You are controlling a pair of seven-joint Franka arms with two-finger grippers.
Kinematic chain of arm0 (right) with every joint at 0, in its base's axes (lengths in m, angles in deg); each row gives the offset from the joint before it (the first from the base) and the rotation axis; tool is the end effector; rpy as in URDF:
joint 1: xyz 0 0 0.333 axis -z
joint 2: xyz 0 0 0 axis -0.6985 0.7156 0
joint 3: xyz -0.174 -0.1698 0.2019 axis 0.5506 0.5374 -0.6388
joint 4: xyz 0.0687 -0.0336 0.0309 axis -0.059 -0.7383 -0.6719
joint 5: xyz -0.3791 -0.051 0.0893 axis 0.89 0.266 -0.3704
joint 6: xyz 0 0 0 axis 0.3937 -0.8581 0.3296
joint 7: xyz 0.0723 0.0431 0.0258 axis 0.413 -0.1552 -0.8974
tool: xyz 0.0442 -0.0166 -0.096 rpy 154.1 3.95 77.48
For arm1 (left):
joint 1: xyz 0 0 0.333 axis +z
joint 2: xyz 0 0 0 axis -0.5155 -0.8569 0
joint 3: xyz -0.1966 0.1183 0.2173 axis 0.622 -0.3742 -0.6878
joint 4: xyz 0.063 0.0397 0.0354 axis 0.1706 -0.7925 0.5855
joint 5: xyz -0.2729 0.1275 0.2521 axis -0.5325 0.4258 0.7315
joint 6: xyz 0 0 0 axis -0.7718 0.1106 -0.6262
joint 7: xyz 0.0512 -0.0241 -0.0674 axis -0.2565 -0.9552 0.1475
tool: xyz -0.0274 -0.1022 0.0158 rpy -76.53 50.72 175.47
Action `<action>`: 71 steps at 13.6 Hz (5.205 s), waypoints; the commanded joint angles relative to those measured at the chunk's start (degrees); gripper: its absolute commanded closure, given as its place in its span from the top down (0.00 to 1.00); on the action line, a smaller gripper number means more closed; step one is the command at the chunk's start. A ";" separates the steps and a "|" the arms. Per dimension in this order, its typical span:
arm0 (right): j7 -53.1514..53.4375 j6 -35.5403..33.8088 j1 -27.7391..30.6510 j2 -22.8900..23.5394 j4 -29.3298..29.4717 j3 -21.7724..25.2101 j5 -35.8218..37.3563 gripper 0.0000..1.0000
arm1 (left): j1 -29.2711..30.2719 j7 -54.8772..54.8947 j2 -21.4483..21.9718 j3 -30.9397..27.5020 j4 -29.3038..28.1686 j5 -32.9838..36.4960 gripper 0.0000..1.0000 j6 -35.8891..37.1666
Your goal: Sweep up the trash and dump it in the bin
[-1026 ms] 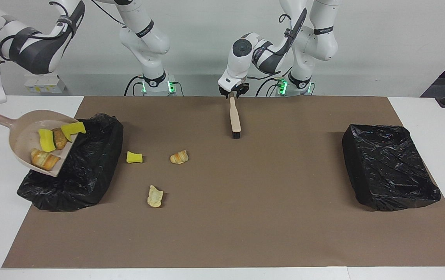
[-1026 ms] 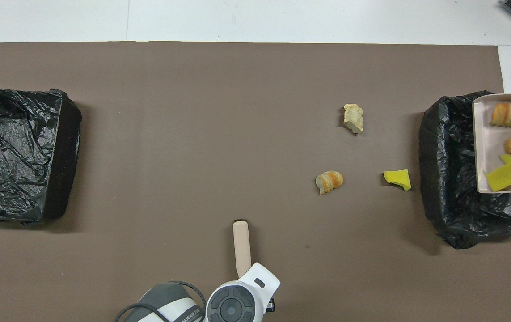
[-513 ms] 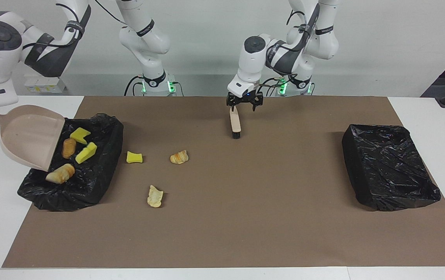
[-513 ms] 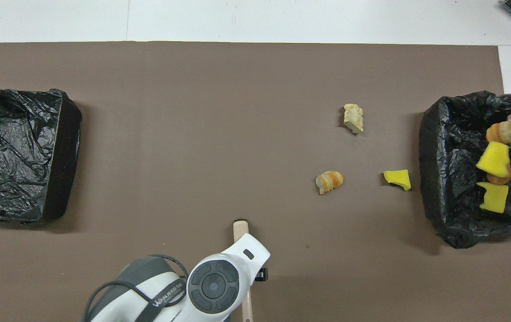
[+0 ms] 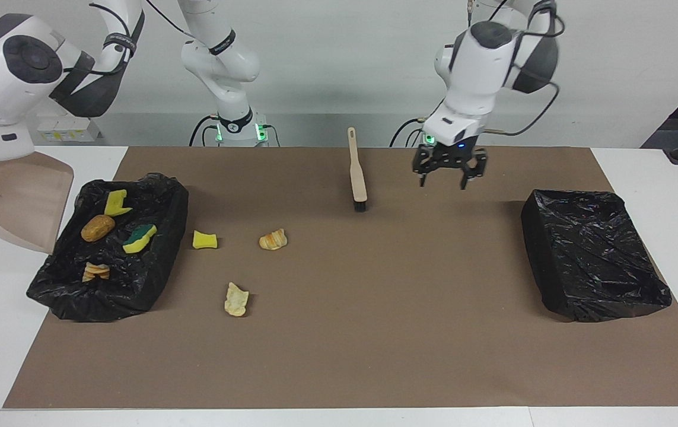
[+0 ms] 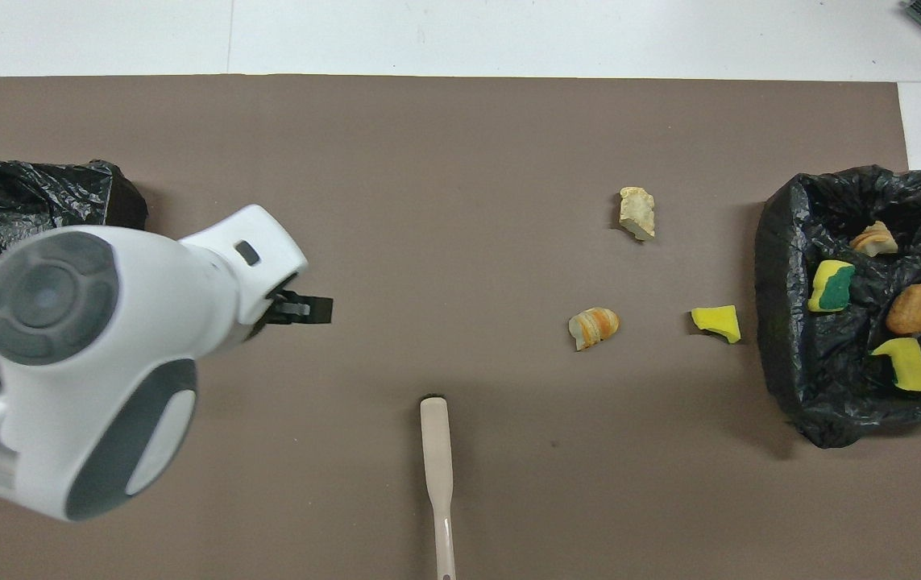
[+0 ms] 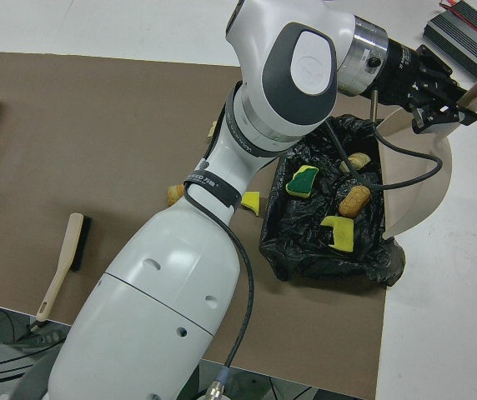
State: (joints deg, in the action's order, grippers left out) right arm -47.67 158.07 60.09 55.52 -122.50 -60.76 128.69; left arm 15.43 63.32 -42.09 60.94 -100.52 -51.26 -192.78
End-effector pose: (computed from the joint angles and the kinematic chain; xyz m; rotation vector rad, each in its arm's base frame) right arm 0.5744 -0.2290 0.6169 1.4658 1.7036 -0.9689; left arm 0.5123 -0.2138 0.5610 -3.1181 0.2510 -0.2773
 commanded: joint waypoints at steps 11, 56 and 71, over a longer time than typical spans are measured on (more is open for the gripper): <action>1.20 -0.64 -2.69 -6.63 -4.39 -0.35 5.05 0.00 | 10.94 13.57 -7.10 0.20 31.55 -1.73 1.00 27.30; 50.39 -1.52 -25.53 -1.89 -10.98 -2.37 -52.17 0.00 | 11.30 8.56 -4.01 -3.66 28.64 -1.82 1.00 27.56; 104.95 5.59 -42.67 6.64 -9.40 -2.37 -63.24 0.00 | 11.30 8.56 -4.01 -3.66 28.64 -1.82 1.00 27.56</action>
State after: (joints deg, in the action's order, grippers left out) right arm 49.99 162.48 18.34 61.57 -133.07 -63.32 67.44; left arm 26.23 72.24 -46.81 57.17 -71.70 -52.37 -166.16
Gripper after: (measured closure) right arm 0.683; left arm 0.000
